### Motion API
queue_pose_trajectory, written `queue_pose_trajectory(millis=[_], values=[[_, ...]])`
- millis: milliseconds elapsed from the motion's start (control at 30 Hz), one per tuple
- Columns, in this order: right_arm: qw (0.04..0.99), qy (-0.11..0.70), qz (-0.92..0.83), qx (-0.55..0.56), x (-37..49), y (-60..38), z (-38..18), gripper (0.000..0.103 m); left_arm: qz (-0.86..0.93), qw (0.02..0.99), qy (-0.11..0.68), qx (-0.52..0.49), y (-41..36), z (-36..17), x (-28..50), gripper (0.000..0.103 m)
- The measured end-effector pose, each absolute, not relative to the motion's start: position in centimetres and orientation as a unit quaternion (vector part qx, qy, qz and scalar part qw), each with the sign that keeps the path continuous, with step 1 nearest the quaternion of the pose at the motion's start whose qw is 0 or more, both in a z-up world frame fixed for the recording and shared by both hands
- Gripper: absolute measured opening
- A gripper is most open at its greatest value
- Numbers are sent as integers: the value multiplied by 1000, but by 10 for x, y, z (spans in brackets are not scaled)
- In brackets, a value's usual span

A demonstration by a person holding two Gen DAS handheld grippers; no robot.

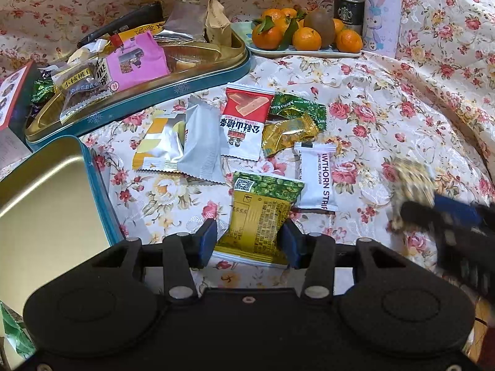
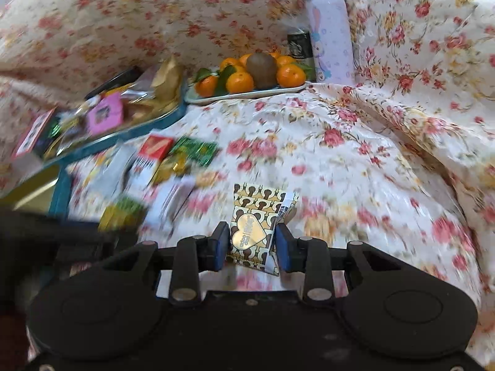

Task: Organize snacks
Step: 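Lift the yellow-green snack with the left tool while the right tool lifts the gold packet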

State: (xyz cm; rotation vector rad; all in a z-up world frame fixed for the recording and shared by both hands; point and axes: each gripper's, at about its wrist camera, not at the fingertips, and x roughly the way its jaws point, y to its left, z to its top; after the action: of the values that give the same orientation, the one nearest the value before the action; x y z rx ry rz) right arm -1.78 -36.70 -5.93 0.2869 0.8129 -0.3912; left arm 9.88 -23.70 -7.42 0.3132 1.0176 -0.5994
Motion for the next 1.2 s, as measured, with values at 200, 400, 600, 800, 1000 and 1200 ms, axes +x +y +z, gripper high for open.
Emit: queue_pose_trajectory(millis=[200, 400, 600, 800, 1000, 1200], values=[[893, 388, -194, 120, -35, -347, -67, 34, -288, 818, 477, 144, -235, -73, 101, 53], [893, 378, -199, 138, -42, -349, -70, 34, -296, 824, 461, 146, -231, -65, 100, 52], [891, 372, -192, 175, -40, -354, -69, 37, -310, 820, 441, 195, -243, -62, 97, 53], [886, 363, -196, 213, -41, -363, -64, 42, -311, 808, 463, 188, -248, -69, 105, 53], [877, 344, -228, 245, -35, -371, -54, 54, -302, 810, 471, 174, -247, -75, 108, 55], [855, 356, -268, 267, -14, -376, -58, 57, -290, 810, 479, 173, -251, -75, 111, 57]])
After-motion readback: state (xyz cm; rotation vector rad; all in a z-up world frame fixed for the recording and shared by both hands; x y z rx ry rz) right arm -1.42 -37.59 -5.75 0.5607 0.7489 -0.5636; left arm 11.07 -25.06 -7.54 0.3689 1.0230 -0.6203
